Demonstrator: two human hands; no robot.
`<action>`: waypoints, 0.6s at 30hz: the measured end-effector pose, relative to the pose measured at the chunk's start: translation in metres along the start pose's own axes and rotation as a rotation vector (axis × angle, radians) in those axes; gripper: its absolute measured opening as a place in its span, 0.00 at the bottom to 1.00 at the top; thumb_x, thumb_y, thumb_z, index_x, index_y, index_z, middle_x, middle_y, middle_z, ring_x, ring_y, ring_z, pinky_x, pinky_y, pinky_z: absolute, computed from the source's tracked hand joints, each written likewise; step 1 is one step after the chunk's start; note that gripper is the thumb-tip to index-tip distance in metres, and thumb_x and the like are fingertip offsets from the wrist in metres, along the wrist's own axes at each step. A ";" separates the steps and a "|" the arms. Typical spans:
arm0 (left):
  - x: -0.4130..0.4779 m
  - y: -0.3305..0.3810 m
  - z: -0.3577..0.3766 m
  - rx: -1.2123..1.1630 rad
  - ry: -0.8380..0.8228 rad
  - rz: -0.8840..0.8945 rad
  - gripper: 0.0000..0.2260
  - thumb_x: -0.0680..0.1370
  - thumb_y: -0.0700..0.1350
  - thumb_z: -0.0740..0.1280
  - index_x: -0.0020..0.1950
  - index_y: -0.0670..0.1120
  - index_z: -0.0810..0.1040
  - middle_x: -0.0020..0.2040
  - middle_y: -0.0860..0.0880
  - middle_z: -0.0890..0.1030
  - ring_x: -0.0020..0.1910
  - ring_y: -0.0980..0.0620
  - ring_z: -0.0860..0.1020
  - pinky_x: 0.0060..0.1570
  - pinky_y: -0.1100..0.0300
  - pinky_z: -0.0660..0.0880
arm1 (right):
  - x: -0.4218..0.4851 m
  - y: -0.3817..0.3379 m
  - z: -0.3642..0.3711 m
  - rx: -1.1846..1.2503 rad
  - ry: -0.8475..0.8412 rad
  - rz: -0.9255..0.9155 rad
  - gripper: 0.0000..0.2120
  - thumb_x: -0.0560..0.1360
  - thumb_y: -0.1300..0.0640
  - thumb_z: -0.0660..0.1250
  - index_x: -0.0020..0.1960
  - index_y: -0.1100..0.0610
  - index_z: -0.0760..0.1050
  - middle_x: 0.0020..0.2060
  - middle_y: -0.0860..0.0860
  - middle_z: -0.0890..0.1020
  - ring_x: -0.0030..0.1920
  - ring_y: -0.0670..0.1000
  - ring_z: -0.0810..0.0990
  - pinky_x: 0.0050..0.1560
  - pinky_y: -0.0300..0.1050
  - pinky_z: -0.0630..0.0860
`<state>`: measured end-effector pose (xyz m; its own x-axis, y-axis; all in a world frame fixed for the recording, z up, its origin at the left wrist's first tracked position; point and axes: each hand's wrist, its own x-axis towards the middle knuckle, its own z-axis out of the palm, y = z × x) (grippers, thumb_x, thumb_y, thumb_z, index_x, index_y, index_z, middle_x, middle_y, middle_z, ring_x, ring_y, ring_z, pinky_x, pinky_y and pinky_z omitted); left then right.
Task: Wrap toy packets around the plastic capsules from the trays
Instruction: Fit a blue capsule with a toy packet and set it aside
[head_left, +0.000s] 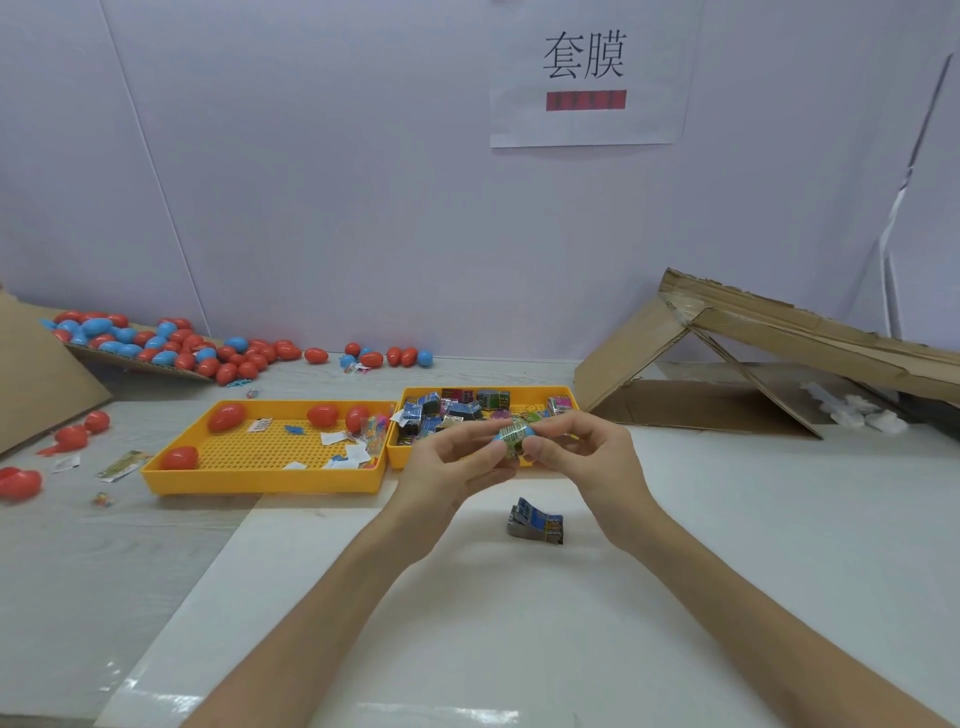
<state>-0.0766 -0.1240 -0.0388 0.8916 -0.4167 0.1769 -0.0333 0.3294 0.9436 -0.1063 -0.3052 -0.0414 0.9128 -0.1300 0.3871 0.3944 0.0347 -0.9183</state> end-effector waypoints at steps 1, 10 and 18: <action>0.000 0.000 0.000 -0.017 -0.008 -0.017 0.17 0.73 0.42 0.71 0.62 0.40 0.81 0.53 0.41 0.86 0.51 0.45 0.85 0.50 0.59 0.81 | 0.000 0.000 -0.001 0.012 -0.002 0.005 0.10 0.65 0.56 0.78 0.44 0.58 0.83 0.44 0.55 0.87 0.45 0.53 0.86 0.47 0.42 0.82; -0.003 0.003 0.001 -0.048 -0.007 -0.070 0.10 0.71 0.43 0.73 0.51 0.47 0.87 0.48 0.42 0.86 0.47 0.47 0.85 0.46 0.61 0.81 | 0.000 0.001 -0.001 0.043 -0.040 -0.003 0.07 0.68 0.59 0.76 0.42 0.61 0.83 0.40 0.54 0.86 0.43 0.52 0.86 0.44 0.40 0.81; -0.004 0.004 0.001 -0.053 0.003 -0.086 0.12 0.71 0.43 0.72 0.53 0.44 0.85 0.48 0.42 0.86 0.45 0.47 0.85 0.46 0.61 0.81 | 0.001 0.003 -0.002 0.027 -0.035 0.012 0.08 0.68 0.57 0.76 0.42 0.61 0.83 0.40 0.57 0.85 0.44 0.55 0.85 0.47 0.46 0.82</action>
<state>-0.0808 -0.1221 -0.0353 0.8916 -0.4427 0.0948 0.0675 0.3370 0.9391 -0.1042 -0.3071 -0.0440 0.9206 -0.0945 0.3789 0.3854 0.0632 -0.9206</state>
